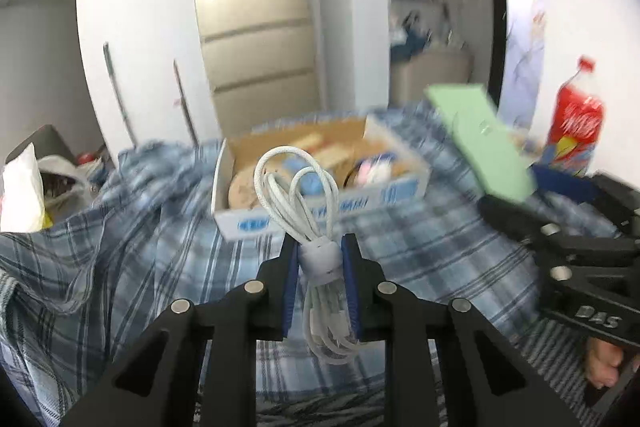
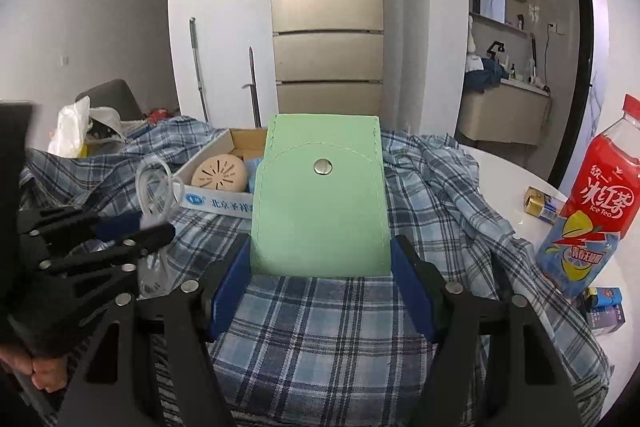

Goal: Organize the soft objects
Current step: 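Grasp the coiled white cable with the left gripper while the right gripper holds the pouch, then carry the white cable and green pouch over the box with both grippers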

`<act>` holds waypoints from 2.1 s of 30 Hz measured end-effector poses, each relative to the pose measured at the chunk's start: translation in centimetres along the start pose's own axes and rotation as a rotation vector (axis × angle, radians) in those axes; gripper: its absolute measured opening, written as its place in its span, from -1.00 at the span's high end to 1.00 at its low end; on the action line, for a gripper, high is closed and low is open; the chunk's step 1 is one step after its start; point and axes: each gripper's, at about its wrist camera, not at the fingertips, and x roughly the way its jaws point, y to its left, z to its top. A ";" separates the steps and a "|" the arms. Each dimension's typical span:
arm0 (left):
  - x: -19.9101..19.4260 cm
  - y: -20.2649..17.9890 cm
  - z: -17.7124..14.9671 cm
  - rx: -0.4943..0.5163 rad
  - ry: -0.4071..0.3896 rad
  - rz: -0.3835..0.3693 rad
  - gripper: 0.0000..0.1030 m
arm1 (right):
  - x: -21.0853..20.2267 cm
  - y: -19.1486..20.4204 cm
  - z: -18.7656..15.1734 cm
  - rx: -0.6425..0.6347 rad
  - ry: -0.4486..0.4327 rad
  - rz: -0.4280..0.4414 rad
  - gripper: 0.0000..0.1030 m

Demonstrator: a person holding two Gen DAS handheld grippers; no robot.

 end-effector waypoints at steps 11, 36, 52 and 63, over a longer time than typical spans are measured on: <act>-5.1 0.1 0.7 -0.015 -0.212 -0.011 0.56 | -1.7 -0.2 0.3 0.001 -0.092 0.031 -0.33; 6.2 5.1 10.3 -0.172 -0.451 0.030 0.56 | 9.4 -1.5 9.3 0.007 -0.363 0.006 -0.33; 12.3 5.9 7.6 -0.125 -0.253 0.008 0.56 | 14.4 -1.1 6.5 -0.061 -0.186 0.098 -0.33; 13.7 4.9 7.0 -0.085 -0.203 0.021 0.56 | 15.2 -1.2 6.7 -0.050 -0.143 0.104 -0.33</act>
